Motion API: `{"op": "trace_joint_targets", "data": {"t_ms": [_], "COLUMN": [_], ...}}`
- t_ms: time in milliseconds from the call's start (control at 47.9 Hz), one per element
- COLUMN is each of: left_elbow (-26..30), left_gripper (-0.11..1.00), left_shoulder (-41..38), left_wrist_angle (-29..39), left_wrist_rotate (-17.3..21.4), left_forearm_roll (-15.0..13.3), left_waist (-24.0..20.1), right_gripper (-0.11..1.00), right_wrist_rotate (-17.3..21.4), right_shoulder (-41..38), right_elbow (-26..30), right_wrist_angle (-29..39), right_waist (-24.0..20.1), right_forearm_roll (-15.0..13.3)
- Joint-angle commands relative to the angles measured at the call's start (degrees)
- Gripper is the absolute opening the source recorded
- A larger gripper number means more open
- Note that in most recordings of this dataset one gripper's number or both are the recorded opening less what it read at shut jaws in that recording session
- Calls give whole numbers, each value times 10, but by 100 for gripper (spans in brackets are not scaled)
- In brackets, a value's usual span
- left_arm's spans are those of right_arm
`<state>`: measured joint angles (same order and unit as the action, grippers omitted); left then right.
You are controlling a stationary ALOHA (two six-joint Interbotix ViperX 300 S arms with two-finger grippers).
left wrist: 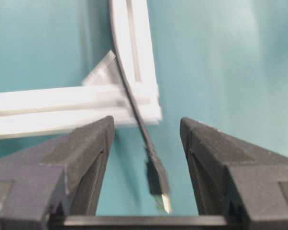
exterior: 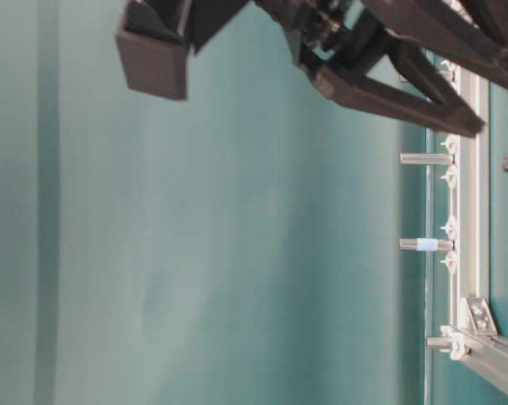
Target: Insert the wire through the string loop located in the center.
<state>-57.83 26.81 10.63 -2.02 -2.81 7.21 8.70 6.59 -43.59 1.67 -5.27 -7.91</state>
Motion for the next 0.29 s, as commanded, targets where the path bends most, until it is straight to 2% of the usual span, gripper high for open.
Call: {"op": "trace_joint_targets", "data": {"t_ms": [0,271], "left_elbow": [9,1], "left_gripper": [56,56], "left_shoulder": [17,46], "left_wrist_angle": [-21,-47], "left_wrist_rotate": [11,20], "left_forearm_roll": [2,2], "left_waist": [-13,-30], "right_gripper": [75,75], "right_wrist_rotate": [1,1], "right_shoulder": [27,63], "right_elbow": [0,-26], "right_wrist_angle": [-3,-22], "right_waist": [-1,4], "right_forearm_roll": [0,1]}}
